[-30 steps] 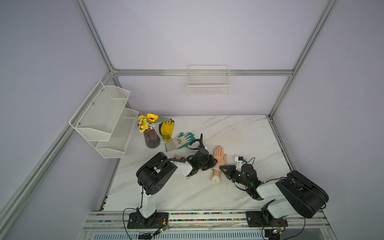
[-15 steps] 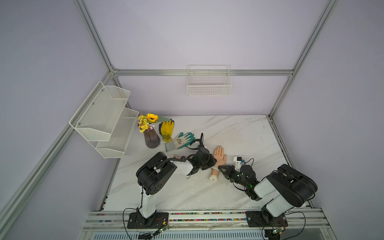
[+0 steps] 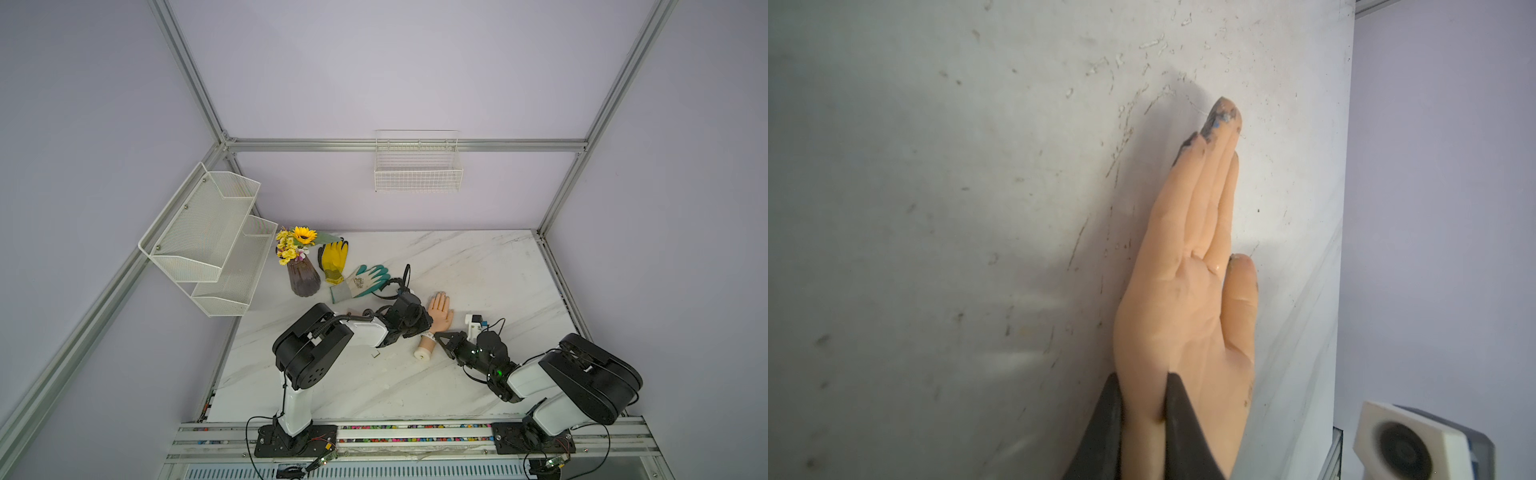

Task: Take off the watch
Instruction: Untie the watch from the hand.

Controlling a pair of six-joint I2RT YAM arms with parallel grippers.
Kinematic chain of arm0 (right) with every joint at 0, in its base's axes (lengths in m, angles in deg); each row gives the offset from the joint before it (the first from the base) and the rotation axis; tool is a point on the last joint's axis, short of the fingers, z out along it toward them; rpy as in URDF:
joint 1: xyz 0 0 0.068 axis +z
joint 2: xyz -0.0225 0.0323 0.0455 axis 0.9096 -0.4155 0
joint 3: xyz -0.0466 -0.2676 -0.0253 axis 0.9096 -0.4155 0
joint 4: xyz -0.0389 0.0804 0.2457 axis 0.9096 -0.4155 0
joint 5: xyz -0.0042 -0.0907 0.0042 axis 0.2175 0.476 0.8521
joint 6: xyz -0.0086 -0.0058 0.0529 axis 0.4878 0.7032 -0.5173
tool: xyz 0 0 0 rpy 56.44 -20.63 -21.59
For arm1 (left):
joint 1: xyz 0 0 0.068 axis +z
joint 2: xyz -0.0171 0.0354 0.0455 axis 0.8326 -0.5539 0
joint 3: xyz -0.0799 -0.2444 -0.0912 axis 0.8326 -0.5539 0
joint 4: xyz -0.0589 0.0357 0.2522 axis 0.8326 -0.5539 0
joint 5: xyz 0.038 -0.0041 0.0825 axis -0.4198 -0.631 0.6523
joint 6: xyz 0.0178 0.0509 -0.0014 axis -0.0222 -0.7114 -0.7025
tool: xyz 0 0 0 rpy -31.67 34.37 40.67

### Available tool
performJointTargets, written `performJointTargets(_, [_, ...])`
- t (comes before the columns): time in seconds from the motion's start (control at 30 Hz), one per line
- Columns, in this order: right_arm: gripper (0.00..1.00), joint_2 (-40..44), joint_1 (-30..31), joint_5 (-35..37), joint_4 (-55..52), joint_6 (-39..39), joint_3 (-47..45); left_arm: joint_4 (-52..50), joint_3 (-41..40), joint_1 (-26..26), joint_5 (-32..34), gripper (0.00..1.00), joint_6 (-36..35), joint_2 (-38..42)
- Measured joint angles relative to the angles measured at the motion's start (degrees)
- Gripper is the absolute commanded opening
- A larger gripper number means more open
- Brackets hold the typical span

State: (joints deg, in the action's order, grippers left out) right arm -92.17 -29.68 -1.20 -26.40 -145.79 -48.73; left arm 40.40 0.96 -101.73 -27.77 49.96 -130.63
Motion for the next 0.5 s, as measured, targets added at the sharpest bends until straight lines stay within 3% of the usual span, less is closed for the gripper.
performJointTargets(0.17, [0.00,6.1,3.7,-4.4,-3.1,-1.6,2.4,1.7,2.6,-0.5,2.5,0.01,-0.4,-2.5])
performJointTargets(0.37, [0.00,8.5,4.0,-5.5,-4.9,-2.1,5.4,1.8,2.9,-0.6,3.2,0.01,-0.7,-2.7])
performJointTargets(0.5, [0.02,12.3,4.0,-3.5,-10.2,-2.1,4.9,2.0,2.9,-0.6,3.2,0.12,-1.6,-2.7])
